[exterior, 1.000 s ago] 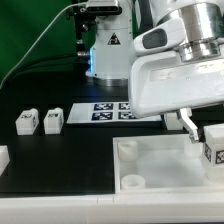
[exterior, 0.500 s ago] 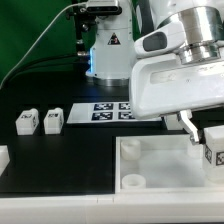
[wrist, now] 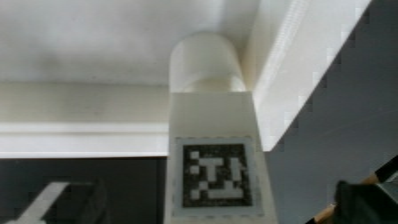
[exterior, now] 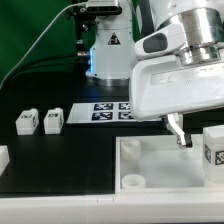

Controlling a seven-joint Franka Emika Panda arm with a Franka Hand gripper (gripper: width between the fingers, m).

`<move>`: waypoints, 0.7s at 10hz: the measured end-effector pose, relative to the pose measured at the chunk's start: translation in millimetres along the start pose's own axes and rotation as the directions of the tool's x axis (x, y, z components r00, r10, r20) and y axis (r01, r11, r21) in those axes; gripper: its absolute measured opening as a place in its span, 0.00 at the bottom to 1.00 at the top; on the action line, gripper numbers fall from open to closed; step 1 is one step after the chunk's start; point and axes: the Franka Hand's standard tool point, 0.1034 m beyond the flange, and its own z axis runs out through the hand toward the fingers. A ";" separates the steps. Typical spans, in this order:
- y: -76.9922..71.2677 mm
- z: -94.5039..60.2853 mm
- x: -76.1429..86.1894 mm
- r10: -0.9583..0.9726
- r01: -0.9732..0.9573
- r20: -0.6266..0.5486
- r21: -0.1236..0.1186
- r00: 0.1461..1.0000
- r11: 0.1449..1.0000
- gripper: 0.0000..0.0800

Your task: Assemble one leg

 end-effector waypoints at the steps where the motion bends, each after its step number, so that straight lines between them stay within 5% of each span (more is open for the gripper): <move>1: 0.0 0.0 0.0 0.000 0.000 0.000 0.000 1.000 1.000 0.81; 7: -0.3 -0.3 0.8 -0.002 0.002 0.046 0.005 0.999 1.000 0.81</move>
Offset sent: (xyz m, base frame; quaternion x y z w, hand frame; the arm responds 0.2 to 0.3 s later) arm 0.0000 0.0000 0.0000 0.0000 0.0000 0.0000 1.0000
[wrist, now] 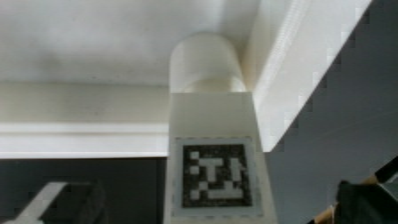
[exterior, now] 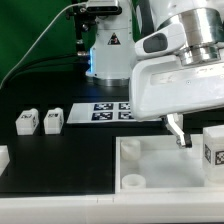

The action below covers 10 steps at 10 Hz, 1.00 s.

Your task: Assemble one leg

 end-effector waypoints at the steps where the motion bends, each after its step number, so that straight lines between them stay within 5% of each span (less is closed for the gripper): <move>1: 1.9 -2.5 8.6 0.000 0.000 0.041 0.004 0.999 1.000 0.81; 2: 5.9 -3.1 18.5 -0.002 0.002 0.028 0.001 1.000 1.000 0.81; 7: -1.3 -4.2 20.4 -0.012 -0.023 0.505 0.063 0.863 0.998 0.81; 10: -1.9 0.1 21.3 -0.015 -0.032 0.563 0.073 0.826 0.997 0.81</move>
Offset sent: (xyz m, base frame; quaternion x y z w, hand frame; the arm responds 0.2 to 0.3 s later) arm 0.0151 -0.0009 0.0037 -0.0035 -0.2728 0.0017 0.9621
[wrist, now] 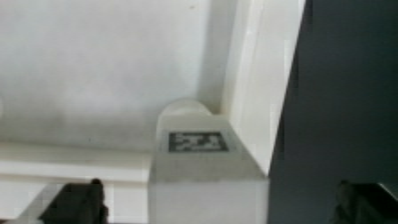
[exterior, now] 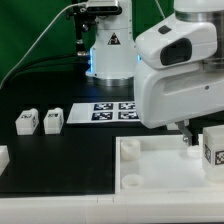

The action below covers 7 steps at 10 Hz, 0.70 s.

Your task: Assemble one leg

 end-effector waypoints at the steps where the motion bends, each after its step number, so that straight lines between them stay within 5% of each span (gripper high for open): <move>1: -1.0 1.9 -0.3 -0.002 0.002 -0.003 -0.001 1.000 1.000 0.81; 4: -2.0 5.1 2.3 -0.005 0.005 -0.032 -0.005 0.999 1.000 0.81; 6: -1.9 5.1 2.3 -0.005 0.005 -0.032 -0.005 0.999 1.000 0.51; 7: -1.3 4.9 2.5 -0.005 0.004 -0.033 -0.006 0.999 1.000 0.51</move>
Offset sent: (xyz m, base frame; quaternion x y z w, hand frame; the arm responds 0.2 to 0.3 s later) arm 0.0000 0.0000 0.0000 0.0000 0.0000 0.0000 1.0000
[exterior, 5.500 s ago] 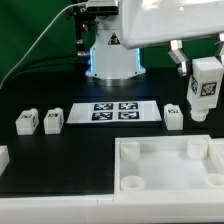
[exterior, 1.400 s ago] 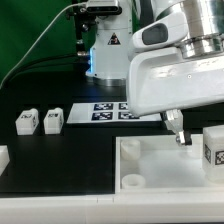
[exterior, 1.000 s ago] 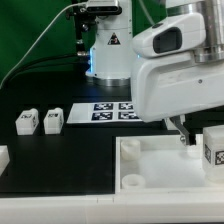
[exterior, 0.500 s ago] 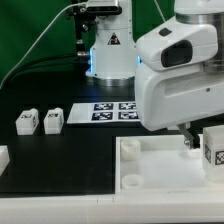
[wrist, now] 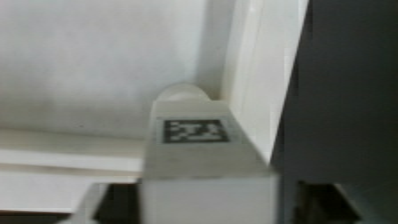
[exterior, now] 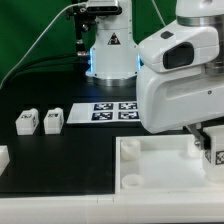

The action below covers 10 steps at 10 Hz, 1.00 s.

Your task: Assemble one leg

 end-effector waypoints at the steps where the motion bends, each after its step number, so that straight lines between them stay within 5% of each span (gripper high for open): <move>1: 1.2 -0.2 0.1 0.002 -0.002 0.000 0.000 1.000 1.000 0.39; 6: 5.3 -0.7 3.1 0.107 -0.107 -0.027 0.001 0.994 0.994 0.38; 8: 8.9 -0.1 3.2 0.467 -0.466 -0.050 0.031 0.883 0.884 0.38; 10: 11.5 -0.2 4.3 0.762 -0.760 -0.031 0.068 0.646 0.647 0.38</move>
Offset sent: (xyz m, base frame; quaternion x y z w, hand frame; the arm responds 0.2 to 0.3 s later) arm 0.0000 0.0000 0.0000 0.0000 0.0000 0.0899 0.9960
